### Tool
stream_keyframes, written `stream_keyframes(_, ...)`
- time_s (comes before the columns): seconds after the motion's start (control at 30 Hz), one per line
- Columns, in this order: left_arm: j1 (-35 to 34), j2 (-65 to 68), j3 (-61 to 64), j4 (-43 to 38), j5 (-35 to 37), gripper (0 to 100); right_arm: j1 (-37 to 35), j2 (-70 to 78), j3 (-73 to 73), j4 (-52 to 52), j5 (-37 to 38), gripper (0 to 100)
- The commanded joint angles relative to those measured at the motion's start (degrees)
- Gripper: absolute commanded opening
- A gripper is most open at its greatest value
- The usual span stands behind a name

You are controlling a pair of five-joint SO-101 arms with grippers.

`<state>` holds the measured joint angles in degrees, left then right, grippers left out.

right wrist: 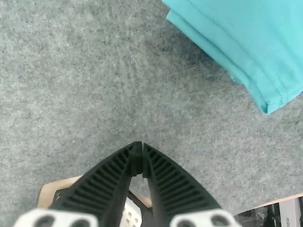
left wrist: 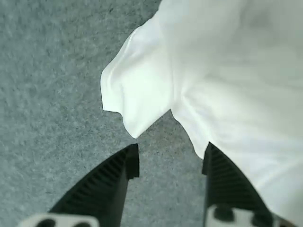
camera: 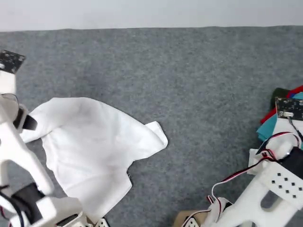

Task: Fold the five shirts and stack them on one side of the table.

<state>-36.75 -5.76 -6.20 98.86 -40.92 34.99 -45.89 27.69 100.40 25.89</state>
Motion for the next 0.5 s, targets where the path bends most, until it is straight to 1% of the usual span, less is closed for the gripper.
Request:
stream_keyframes(0.0, 3.6, -8.8, 6.2, 1.8, -3.9, 20, -0.4, -1.0, -0.4, 2.2, 0.3, 1.2)
stream_keyframes(0.1, 7.9, -16.4, 14.1, 1.8, -8.1, 15, -0.4, -1.0, -0.4, 2.2, 0.3, 1.1)
stream_keyframes(0.17, 11.6, -22.2, 19.6, 1.8, -8.7, 12, -0.4, -1.0, -0.4, 2.2, 0.3, 1.1)
stream_keyframes(0.33, 21.7, -34.4, 35.3, 1.7, -8.7, 10, -0.4, -1.0, -0.4, 2.2, 0.3, 1.1)
stream_keyframes(0.4, 25.2, -37.0, 41.8, 1.6, -8.3, 10, -0.4, -1.0, -0.4, 2.2, 0.3, 1.1)
stream_keyframes(0.47, 28.1, -37.8, 47.3, 1.5, -6.0, 8, -0.4, -1.0, -0.4, 2.2, 0.3, 1.1)
